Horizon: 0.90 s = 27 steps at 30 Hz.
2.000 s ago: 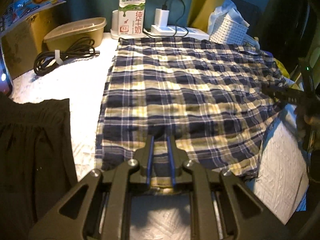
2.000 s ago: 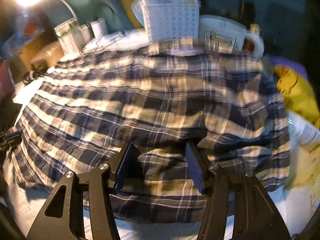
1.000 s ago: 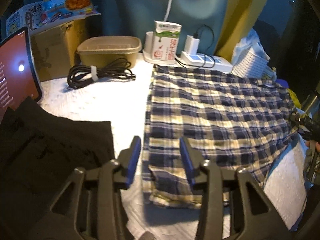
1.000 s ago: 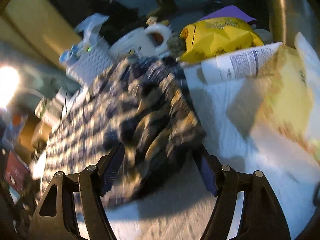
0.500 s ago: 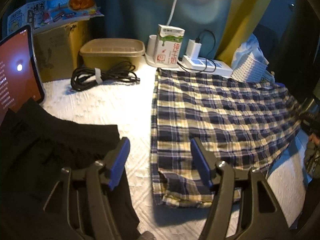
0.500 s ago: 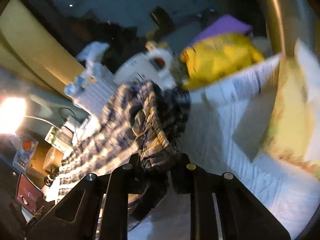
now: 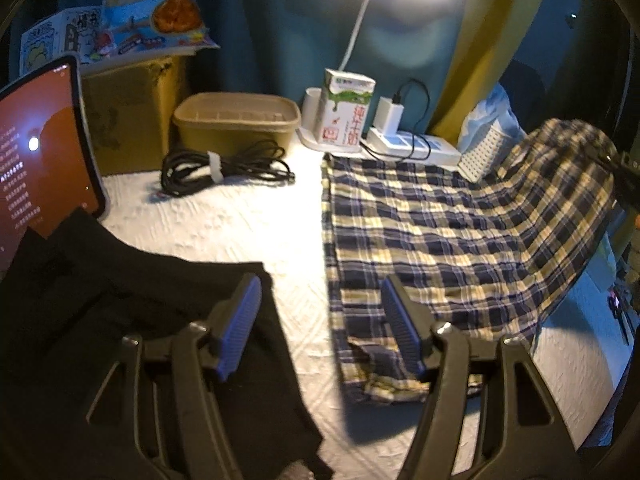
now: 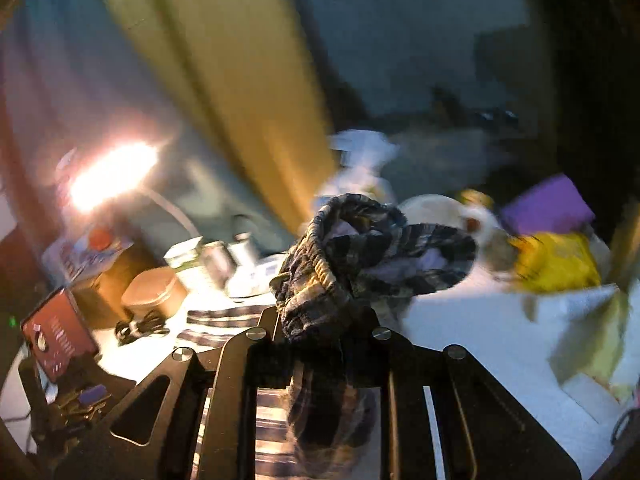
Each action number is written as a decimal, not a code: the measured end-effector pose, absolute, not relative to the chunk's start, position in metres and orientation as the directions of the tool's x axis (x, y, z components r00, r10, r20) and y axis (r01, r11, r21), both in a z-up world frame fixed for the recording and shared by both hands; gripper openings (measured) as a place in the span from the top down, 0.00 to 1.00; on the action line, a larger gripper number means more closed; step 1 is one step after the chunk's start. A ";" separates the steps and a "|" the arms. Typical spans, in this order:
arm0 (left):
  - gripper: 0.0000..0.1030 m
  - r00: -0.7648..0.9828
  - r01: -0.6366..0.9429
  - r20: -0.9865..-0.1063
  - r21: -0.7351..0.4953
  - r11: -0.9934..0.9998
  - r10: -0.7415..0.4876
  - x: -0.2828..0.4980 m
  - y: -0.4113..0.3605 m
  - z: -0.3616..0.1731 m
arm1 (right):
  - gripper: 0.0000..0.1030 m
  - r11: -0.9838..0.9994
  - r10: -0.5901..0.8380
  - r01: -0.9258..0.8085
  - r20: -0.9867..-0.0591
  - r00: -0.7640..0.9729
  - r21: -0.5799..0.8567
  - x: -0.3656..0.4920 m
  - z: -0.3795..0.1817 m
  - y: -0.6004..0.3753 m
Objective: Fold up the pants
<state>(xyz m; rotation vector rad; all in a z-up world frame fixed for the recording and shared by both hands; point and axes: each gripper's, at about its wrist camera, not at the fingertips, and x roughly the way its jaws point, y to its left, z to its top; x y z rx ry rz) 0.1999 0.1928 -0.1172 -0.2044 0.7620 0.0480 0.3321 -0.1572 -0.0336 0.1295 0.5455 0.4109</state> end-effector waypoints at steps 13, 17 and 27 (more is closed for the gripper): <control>0.38 0.731 -0.151 -0.681 -0.197 0.969 -0.024 0.186 0.234 -0.112 | 0.78 0.723 0.458 -0.690 -0.775 0.436 0.039 0.323 -0.137 0.071; 0.38 0.727 -0.156 -0.686 -0.196 0.968 -0.022 0.189 0.235 -0.113 | 0.29 0.649 0.491 -0.758 -0.793 0.360 0.058 0.304 -0.153 0.079; 0.37 0.722 0.020 -0.679 -0.173 0.985 -0.134 0.237 0.184 -0.098 | 0.28 0.734 0.514 -0.677 -0.696 0.502 0.053 0.311 -0.114 -0.010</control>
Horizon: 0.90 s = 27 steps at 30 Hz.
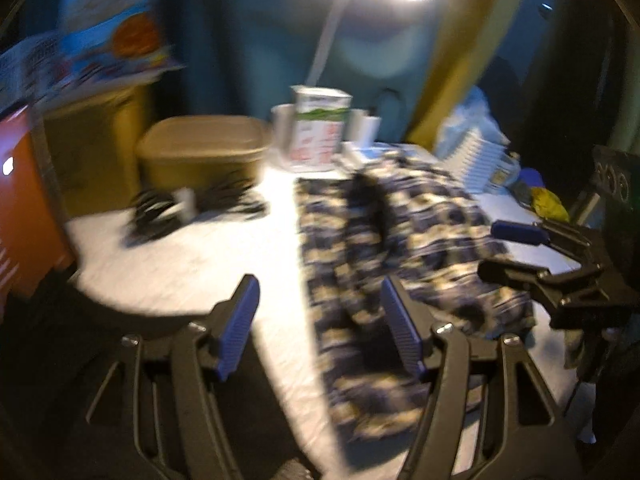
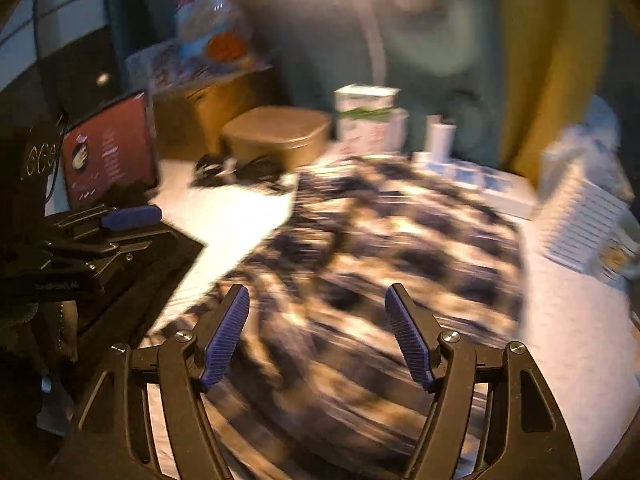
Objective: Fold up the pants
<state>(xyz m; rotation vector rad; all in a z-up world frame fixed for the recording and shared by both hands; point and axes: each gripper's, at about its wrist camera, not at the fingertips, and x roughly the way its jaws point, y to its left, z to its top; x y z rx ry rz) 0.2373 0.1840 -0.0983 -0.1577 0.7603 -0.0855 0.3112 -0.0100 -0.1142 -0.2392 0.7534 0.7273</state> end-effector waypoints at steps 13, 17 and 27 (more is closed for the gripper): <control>0.36 0.641 0.054 -0.766 -0.024 0.998 -0.053 0.355 0.139 -0.124 | 0.28 0.830 0.441 -0.553 -0.700 0.561 0.079 0.370 -0.131 -0.087; 0.36 0.586 -0.035 -0.810 -0.047 0.998 -0.018 0.373 0.174 -0.149 | 0.73 0.777 0.483 -0.628 -0.682 0.548 0.046 0.386 -0.136 -0.071; 0.35 0.566 -0.055 -0.820 -0.142 0.988 -0.086 0.371 0.205 -0.137 | 0.85 0.732 0.413 -0.680 -0.776 0.476 -0.028 0.436 -0.176 -0.025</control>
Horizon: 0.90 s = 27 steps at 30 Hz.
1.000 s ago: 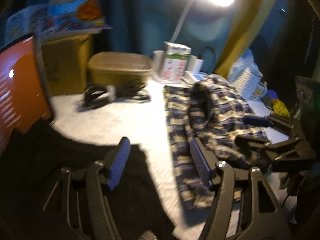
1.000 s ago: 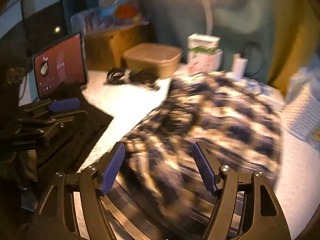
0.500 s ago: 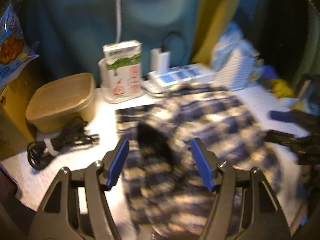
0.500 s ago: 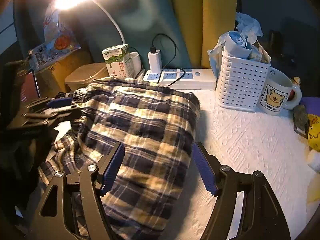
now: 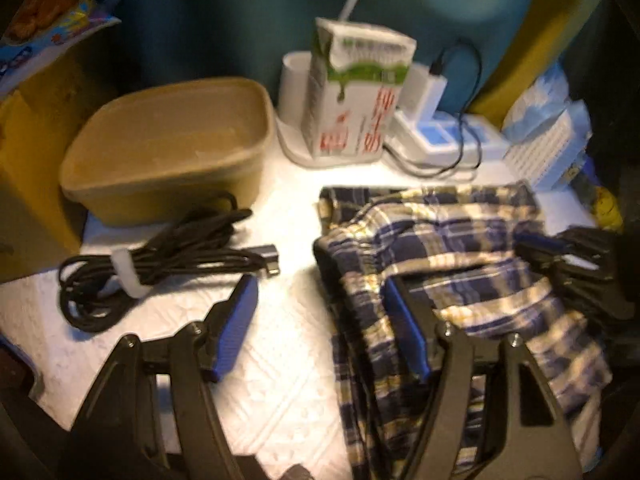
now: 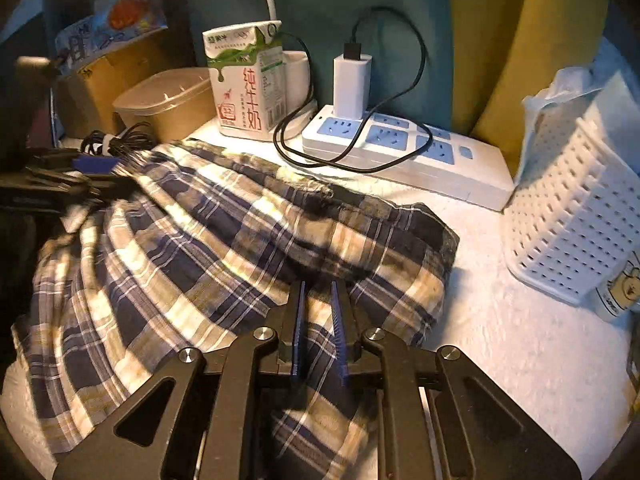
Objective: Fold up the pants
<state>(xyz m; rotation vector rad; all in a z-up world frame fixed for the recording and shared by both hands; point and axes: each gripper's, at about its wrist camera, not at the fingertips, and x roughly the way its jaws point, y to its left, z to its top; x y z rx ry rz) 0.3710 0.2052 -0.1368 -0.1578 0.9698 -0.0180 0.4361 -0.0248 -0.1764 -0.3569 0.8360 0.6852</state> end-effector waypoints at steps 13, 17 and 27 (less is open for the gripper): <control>0.35 0.601 0.060 -0.777 -0.187 0.981 -0.185 0.397 0.174 -0.119 | 0.85 0.743 0.422 -0.669 -0.792 0.441 0.022 0.471 -0.169 -0.014; 0.35 0.519 -0.031 -0.840 -0.204 0.978 -0.159 0.431 0.192 -0.163 | 0.86 0.752 0.432 -0.658 -0.791 0.432 0.051 0.486 -0.180 -0.013; 0.35 0.587 -0.064 -0.800 -0.198 0.978 -0.123 0.414 0.210 -0.128 | 0.86 0.798 0.375 -0.602 -0.763 0.527 -0.024 0.463 -0.149 -0.032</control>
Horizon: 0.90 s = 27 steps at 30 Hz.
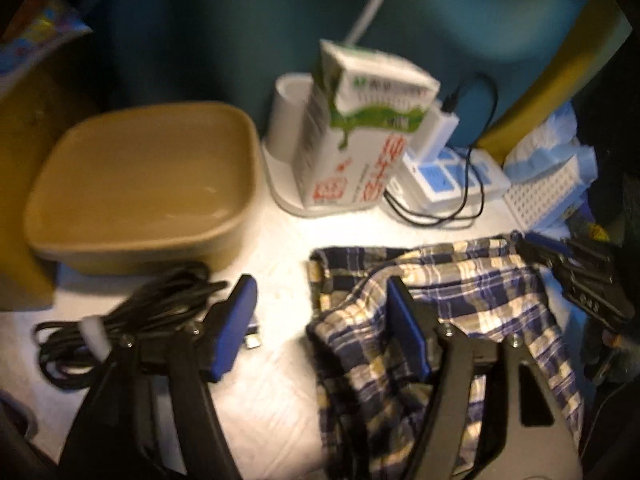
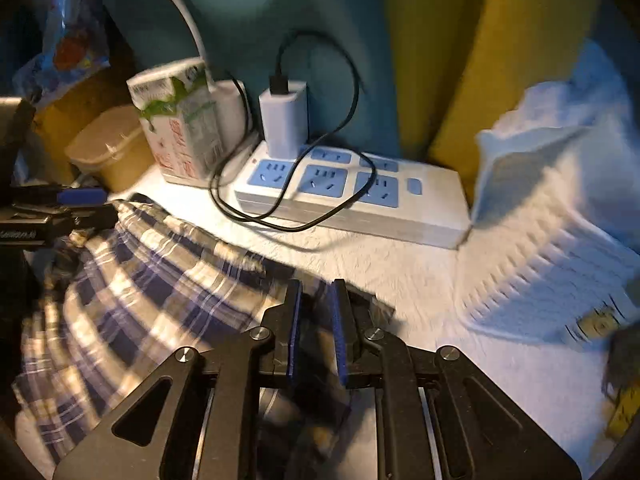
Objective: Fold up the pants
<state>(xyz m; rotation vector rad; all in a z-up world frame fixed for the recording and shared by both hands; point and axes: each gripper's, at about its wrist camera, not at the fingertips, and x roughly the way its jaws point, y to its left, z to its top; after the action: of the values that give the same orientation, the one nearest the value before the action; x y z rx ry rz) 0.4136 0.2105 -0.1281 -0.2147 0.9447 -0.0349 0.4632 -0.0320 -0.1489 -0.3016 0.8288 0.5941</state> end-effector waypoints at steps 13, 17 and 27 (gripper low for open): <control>0.35 0.633 0.177 -0.717 -0.231 0.957 -0.291 0.326 0.143 -0.091 | 0.58 0.630 0.420 -0.772 -0.801 0.427 -0.081 0.343 -0.188 0.005; 0.35 0.547 0.168 -0.795 -0.205 0.964 -0.264 0.324 0.130 -0.130 | 0.58 0.644 0.404 -0.760 -0.806 0.433 -0.085 0.332 -0.198 -0.012; 0.35 0.540 0.053 -0.829 -0.139 0.989 -0.146 0.322 0.164 -0.148 | 0.58 0.661 0.425 -0.747 -0.786 0.450 -0.070 0.304 -0.210 -0.073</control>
<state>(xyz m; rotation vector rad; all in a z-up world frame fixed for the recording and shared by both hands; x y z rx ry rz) 0.3224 0.1641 -0.1481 -0.1015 0.9943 -0.1183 0.3043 -0.0727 -0.2099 -0.4434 0.8211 0.7541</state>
